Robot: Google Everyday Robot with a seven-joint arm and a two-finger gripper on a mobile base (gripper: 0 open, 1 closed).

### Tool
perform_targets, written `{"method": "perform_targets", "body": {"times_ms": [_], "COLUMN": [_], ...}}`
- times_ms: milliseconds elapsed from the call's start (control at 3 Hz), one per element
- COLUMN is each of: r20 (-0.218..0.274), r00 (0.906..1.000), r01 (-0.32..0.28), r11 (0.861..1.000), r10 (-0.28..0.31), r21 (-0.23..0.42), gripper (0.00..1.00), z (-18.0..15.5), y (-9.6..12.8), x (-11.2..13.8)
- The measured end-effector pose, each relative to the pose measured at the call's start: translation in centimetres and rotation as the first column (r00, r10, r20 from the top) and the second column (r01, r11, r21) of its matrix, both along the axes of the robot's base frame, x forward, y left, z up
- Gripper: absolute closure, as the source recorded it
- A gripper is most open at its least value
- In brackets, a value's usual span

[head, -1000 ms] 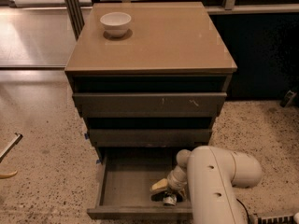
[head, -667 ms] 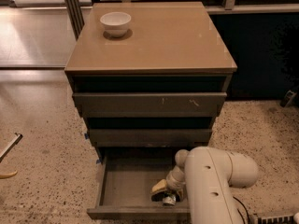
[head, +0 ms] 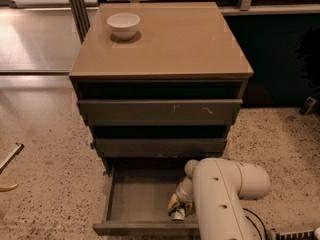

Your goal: Pick 7up can from bottom drawer and place on counter

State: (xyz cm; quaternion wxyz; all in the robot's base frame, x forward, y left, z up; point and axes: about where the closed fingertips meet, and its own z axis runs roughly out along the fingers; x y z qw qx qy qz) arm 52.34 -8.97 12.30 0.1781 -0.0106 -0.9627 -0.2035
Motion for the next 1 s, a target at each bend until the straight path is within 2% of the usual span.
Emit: {"method": "perform_targets", "body": {"times_ms": [333,667,1000], "r20": [-0.013,0.01,0.055], "r00": [0.9998,0.9988,0.9953], "r01": [0.016,0.047,0.081], "r11": [1.0,0.998,0.996], "r10": [-0.016,-0.047,-0.08], "r21": [-0.025,-0.037,-0.021], "gripper": [0.7,0.93,1.0], "z": [-0.4,0.7,3.9], "y": [-0.2,-1.4,-3.9], "x": [0.2,0.5,0.3]}}
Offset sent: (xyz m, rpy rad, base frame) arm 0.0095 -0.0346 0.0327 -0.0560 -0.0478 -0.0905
